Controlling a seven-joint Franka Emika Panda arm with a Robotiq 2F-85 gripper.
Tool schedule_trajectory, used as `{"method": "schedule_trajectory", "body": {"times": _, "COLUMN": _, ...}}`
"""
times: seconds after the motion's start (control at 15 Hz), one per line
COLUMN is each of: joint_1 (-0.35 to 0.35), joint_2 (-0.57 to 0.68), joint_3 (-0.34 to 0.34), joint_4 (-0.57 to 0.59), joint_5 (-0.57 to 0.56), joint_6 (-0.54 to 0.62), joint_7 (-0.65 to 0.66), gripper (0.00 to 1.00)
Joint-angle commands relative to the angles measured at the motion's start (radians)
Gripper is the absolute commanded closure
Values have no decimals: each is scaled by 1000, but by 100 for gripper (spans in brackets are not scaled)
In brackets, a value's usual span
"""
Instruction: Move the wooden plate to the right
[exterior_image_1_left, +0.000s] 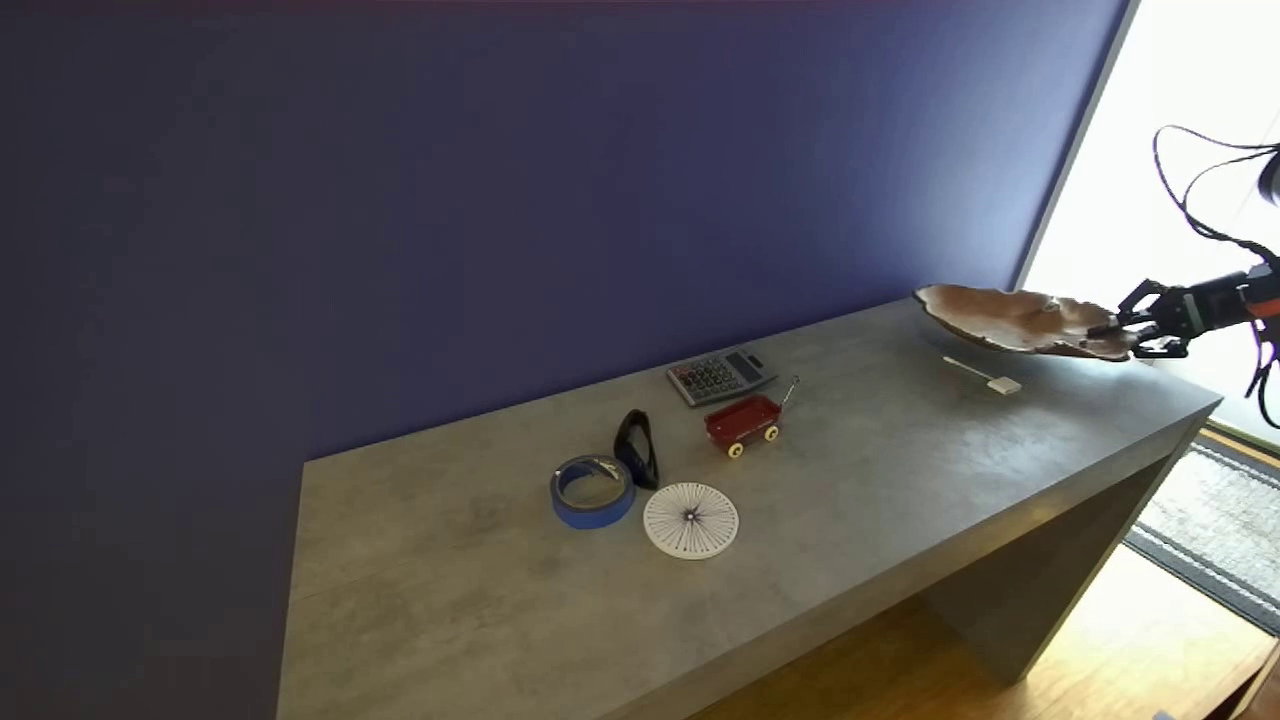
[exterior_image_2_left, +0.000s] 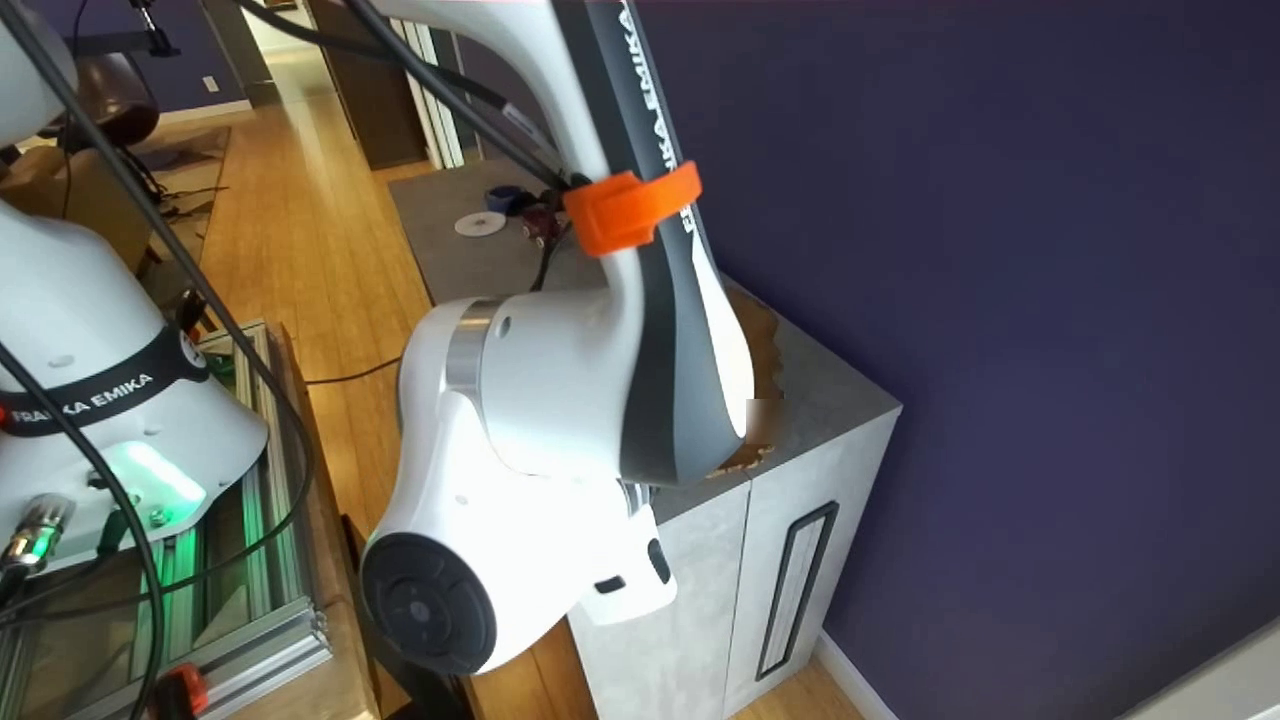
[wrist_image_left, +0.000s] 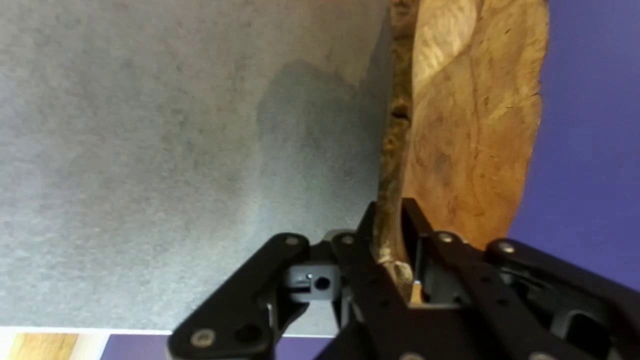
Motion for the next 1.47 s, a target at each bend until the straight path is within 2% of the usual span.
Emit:
{"method": "schedule_trajectory", "body": {"times": 0.0, "joint_1": -11, "joint_2": 38, "joint_3": -2, "joint_4": 39, "joint_5": 22, "joint_6": -47, "joint_7": -4, "gripper": 97}}
{"method": "schedule_trajectory", "body": {"times": 0.07, "joint_1": -7, "joint_2": 42, "joint_3": -4, "joint_4": 43, "joint_5": 21, "joint_6": -41, "joint_7": -4, "gripper": 64}}
{"method": "schedule_trajectory", "body": {"times": 0.2, "joint_1": -3, "joint_2": 34, "joint_3": -12, "joint_4": 44, "joint_5": 14, "joint_6": -37, "joint_7": -5, "gripper": 54}}
{"method": "schedule_trajectory", "body": {"times": 0.33, "joint_1": 7, "joint_2": 8, "joint_3": -28, "joint_4": 34, "joint_5": 3, "joint_6": -15, "joint_7": -11, "gripper": 40}}
{"method": "schedule_trajectory", "body": {"times": 0.67, "joint_1": 75, "joint_2": -107, "joint_3": -122, "joint_4": -38, "joint_5": -74, "joint_6": 210, "joint_7": 5, "gripper": 5}}
{"method": "schedule_trajectory", "body": {"times": 0.87, "joint_1": 92, "joint_2": -270, "joint_3": -160, "joint_4": -142, "joint_5": -273, "joint_6": 232, "joint_7": 17, "gripper": 0}}
{"method": "schedule_trajectory", "body": {"times": 0.93, "joint_1": 131, "joint_2": -320, "joint_3": -201, "joint_4": -178, "joint_5": -311, "joint_6": 202, "joint_7": 14, "gripper": 0}}
{"method": "schedule_trajectory", "body": {"times": 1.13, "joint_1": 192, "joint_2": -476, "joint_3": -218, "joint_4": -268, "joint_5": -377, "joint_6": 179, "joint_7": 4, "gripper": 0}}
{"method": "schedule_trajectory", "body": {"times": 1.2, "joint_1": 214, "joint_2": -534, "joint_3": -207, "joint_4": -298, "joint_5": -398, "joint_6": 177, "joint_7": 18, "gripper": 0}}
{"method": "schedule_trajectory", "body": {"times": 1.27, "joint_1": 189, "joint_2": -583, "joint_3": -138, "joint_4": -318, "joint_5": -431, "joint_6": 168, "joint_7": 39, "gripper": 0}}
{"method": "schedule_trajectory", "body": {"times": 1.4, "joint_1": 212, "joint_2": -655, "joint_3": -65, "joint_4": -365, "joint_5": -459, "joint_6": 148, "joint_7": 59, "gripper": 0}}
